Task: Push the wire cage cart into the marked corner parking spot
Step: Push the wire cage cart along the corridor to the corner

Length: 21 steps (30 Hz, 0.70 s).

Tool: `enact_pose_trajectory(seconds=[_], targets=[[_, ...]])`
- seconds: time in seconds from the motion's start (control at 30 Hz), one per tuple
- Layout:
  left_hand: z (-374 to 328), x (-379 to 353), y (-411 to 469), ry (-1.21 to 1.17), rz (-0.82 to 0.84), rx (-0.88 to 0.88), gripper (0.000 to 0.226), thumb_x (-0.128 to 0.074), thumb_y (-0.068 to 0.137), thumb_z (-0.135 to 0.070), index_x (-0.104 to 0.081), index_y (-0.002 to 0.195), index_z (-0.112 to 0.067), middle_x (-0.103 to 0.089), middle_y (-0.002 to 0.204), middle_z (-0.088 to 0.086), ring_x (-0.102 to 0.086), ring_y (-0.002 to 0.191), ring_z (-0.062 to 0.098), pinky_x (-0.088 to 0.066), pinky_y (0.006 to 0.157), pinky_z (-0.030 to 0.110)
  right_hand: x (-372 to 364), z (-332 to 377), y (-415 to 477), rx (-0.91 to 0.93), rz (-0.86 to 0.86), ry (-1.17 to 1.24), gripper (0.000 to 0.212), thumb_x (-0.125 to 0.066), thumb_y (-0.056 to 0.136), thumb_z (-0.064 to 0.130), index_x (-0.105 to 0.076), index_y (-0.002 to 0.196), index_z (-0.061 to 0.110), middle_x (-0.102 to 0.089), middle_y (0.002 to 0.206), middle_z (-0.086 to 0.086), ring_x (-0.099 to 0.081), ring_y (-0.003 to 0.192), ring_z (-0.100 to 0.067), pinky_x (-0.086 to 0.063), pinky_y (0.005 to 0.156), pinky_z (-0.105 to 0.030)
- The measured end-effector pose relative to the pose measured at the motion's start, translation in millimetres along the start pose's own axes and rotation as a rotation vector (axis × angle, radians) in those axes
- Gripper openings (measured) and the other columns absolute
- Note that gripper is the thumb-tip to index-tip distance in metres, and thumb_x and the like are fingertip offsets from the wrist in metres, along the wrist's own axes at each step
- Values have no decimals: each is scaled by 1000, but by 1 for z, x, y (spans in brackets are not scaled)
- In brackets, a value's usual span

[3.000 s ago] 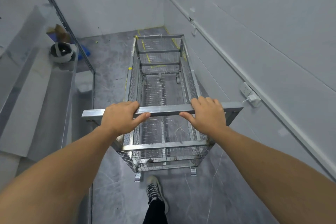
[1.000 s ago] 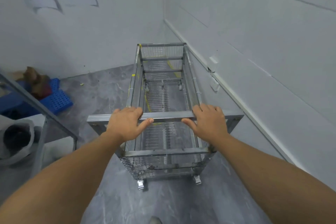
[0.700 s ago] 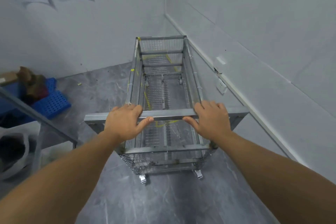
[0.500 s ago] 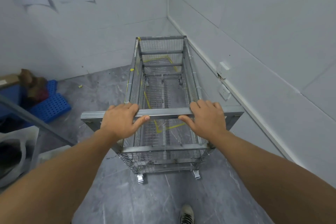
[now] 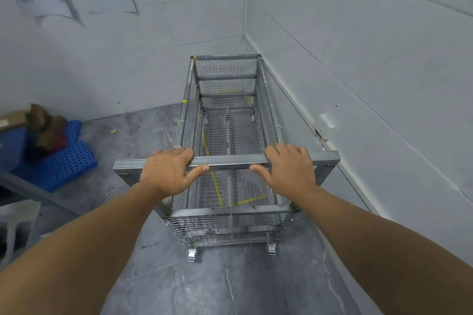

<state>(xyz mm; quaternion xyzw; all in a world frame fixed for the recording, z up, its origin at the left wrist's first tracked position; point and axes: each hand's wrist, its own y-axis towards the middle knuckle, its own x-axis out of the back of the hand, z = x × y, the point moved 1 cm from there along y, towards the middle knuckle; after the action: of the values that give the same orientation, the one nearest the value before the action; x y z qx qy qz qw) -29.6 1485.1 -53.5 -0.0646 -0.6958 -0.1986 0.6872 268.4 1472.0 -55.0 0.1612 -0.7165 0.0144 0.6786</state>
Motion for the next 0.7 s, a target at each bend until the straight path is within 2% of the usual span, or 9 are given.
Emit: enact_pose_trajectory(seconds=[0.13, 0.33, 0.5, 0.7], targets=[[12, -8, 39, 6, -23, 4, 59, -13, 87, -78, -43, 79, -27, -54, 68, -7, -50, 60, 16, -32, 58, 30, -10, -14, 41, 8, 6, 10, 69, -18, 89, 76, -55, 104, 21, -61, 97, -1, -55, 89, -24, -39, 81, -39], [38, -20, 98, 22, -85, -7, 54, -20, 90, -75, -39, 72, -28, -46, 59, -9, -42, 50, 13, -20, 48, 25, -27, -29, 112, 16, 1, 10, 74, -13, 88, 77, -57, 107, 21, -62, 98, -1, -55, 90, -24, -40, 81, -40], [63, -28, 143, 23, -123, -5, 49, -24, 90, -74, -35, 72, -30, -42, 58, -11, -37, 48, 13, -11, 46, 20, -40, -34, 167, 16, -8, 15, 74, -12, 87, 77, -56, 104, 21, -60, 95, -1, -55, 88, -24, -40, 80, -40], [98, -40, 193, 27, -127, 17, 52, -24, 90, -75, -36, 70, -29, -40, 55, -12, -36, 46, 11, -12, 45, 19, -53, -36, 226, 29, -41, 23, 69, -17, 88, 76, -55, 99, 19, -61, 93, -2, -55, 86, -26, -40, 80, -42]])
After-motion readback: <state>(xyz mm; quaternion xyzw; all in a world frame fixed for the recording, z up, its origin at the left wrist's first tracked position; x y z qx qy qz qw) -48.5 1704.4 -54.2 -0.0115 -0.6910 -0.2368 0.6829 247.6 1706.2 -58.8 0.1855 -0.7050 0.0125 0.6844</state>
